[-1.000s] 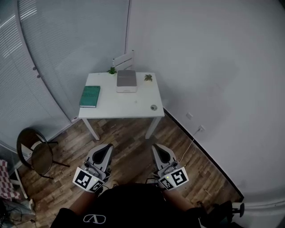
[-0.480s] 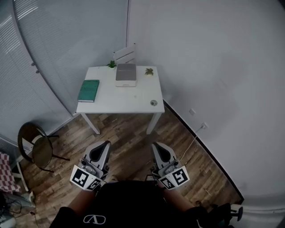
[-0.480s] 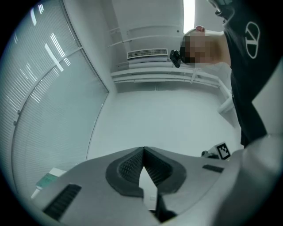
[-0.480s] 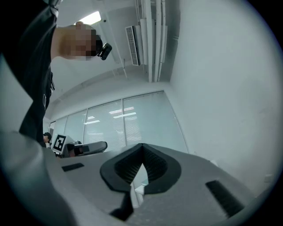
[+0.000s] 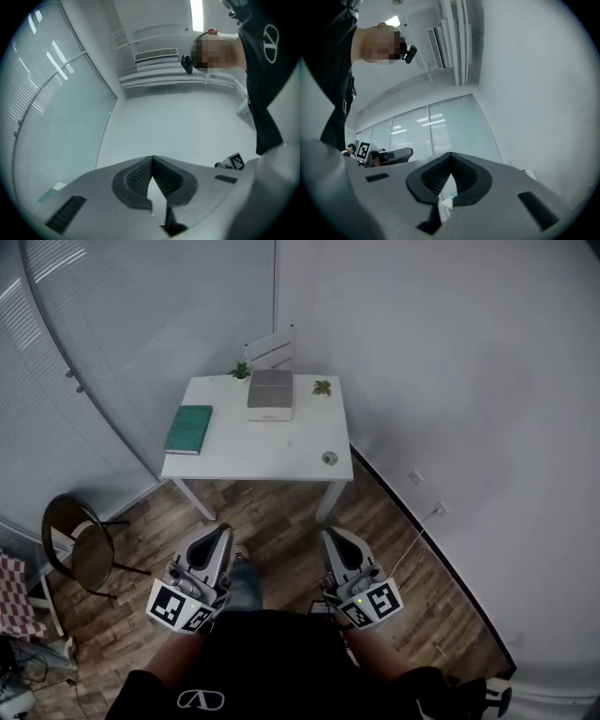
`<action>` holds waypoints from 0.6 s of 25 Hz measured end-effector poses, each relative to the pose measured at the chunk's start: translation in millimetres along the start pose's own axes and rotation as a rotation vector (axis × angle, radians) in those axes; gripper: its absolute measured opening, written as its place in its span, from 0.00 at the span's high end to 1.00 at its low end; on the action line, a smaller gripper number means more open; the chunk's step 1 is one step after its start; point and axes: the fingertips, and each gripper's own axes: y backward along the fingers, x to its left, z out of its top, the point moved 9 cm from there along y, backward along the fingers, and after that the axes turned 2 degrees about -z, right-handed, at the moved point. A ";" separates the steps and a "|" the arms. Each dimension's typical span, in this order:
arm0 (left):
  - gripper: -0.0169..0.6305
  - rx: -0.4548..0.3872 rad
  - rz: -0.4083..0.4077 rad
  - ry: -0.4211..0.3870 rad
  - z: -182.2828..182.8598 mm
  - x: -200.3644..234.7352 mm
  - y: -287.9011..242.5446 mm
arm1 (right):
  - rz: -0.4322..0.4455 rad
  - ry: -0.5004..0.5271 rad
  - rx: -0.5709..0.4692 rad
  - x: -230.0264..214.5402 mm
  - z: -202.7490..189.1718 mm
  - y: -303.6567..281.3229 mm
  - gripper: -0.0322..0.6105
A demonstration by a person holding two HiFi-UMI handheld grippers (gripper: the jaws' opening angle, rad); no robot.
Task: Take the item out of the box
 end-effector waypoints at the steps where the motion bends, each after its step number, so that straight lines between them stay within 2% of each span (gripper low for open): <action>1: 0.97 -0.005 -0.002 0.000 -2.5 7.6 -5.8 | 0.000 0.001 0.000 -4.3 -2.4 -7.8 0.94; 6: 0.97 -0.031 -0.027 0.019 -20.9 64.1 -42.6 | -0.008 0.031 0.009 -27.0 -17.7 -60.8 0.94; 15: 0.97 -0.049 -0.095 0.046 -27.6 216.9 -150.4 | -0.077 0.069 0.051 -89.3 -29.7 -215.4 0.94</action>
